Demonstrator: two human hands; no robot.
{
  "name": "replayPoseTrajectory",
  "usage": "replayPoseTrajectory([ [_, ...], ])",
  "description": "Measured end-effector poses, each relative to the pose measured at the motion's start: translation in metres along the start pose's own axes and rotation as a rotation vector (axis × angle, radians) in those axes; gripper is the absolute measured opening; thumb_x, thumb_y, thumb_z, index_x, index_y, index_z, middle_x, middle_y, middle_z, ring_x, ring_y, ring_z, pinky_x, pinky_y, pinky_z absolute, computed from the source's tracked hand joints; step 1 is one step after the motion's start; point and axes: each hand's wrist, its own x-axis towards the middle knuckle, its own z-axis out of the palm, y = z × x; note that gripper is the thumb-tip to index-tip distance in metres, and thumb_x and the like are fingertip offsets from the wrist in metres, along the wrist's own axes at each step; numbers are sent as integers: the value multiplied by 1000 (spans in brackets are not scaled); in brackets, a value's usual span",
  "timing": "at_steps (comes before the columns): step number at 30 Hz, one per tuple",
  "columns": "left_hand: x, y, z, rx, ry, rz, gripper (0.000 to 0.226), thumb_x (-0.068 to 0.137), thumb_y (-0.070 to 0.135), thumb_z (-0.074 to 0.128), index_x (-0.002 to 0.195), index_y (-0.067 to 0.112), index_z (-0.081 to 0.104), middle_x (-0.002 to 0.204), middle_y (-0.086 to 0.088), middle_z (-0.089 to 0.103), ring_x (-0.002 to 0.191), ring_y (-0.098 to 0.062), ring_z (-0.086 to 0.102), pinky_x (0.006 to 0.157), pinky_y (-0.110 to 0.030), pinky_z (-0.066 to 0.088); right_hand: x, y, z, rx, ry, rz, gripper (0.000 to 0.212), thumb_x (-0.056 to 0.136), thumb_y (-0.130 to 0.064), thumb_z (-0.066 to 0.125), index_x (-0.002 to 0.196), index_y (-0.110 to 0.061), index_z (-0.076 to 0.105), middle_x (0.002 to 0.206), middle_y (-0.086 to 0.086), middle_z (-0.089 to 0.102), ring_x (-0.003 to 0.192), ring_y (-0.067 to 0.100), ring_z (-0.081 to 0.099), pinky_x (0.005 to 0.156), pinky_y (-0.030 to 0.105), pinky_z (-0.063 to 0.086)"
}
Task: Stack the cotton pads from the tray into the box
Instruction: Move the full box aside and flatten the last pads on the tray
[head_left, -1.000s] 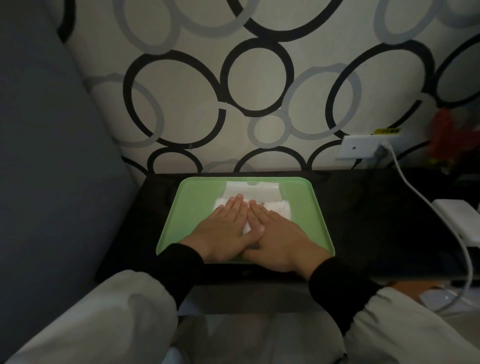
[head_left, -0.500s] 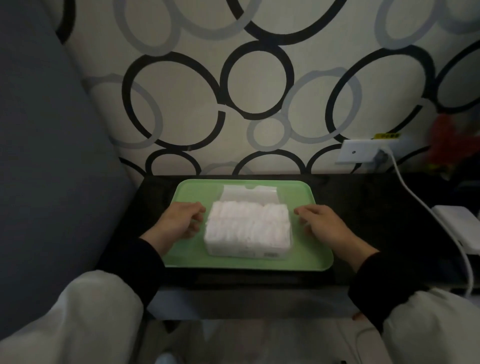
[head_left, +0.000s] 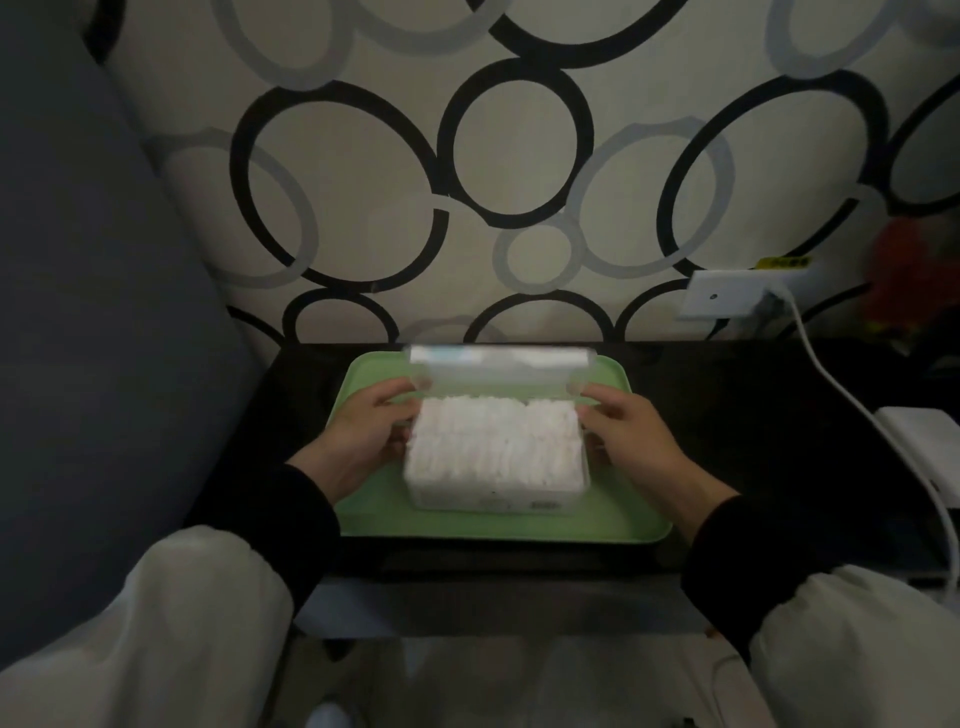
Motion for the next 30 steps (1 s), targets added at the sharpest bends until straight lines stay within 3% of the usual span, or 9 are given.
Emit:
replayPoseTrajectory([
  [3,-10,6,-3,-10,-5,-31,30,102,9,45,115,19,71,95,-2,72,72,-16,67,55,-25,52,-4,-3,-2,11,9,13,31,98,-8,54,122,-23,67,103,4,73,93,24,69,84,38,59],
  [7,-27,8,-7,152,-32,47,19,100,27,55,110,25,71,105,-4,68,82,-18,64,66,-28,50,-13,-7,-6,31,46,3,31,101,-8,47,122,-17,68,109,7,69,86,24,68,75,35,57],
  [8,-33,8,-6,249,-41,90,24,98,32,59,119,25,67,112,-1,66,87,-15,64,67,-26,50,-17,-7,-7,-19,36,-28,30,101,-14,49,124,-21,67,116,5,68,89,21,68,76,34,58],
  [10,-46,8,-4,443,-102,172,62,86,43,71,142,25,51,125,7,57,98,-8,62,75,-22,51,-28,-6,-11,-197,-28,-108,34,98,-31,57,132,-29,61,134,-3,58,103,16,65,90,37,56],
  [13,-62,4,-1,851,-195,308,101,73,45,83,156,25,28,146,10,41,128,-10,47,106,-32,44,-47,-9,-15,-622,-245,-197,88,80,-54,72,153,-27,31,156,-5,31,136,16,41,116,38,34],
  [16,-62,-7,-2,1163,-183,460,94,87,38,74,159,22,16,164,-4,23,149,-20,27,121,-39,27,-56,-10,-10,-868,-285,-260,109,79,-56,73,158,-25,7,166,0,8,150,18,17,118,28,17],
  [19,-63,-11,0,1302,-164,462,80,98,36,59,160,26,9,166,-10,13,148,-28,28,121,-39,26,-58,-10,-5,-921,-232,-260,96,88,-50,66,158,-24,6,166,8,7,148,27,24,117,35,25],
  [24,-61,-17,7,1456,-87,539,70,105,36,41,159,18,0,165,-18,5,133,-33,45,106,-39,43,-54,-8,1,-1028,-202,-268,79,99,-43,51,157,-21,2,165,11,4,134,35,45,109,44,40],
  [30,-53,-24,21,1444,-38,464,80,103,41,42,158,13,-9,164,-22,-9,123,-34,54,96,-39,50,-47,-9,9,-1083,-216,-240,90,98,-49,48,156,-18,-15,164,13,-17,126,29,53,104,42,46],
])
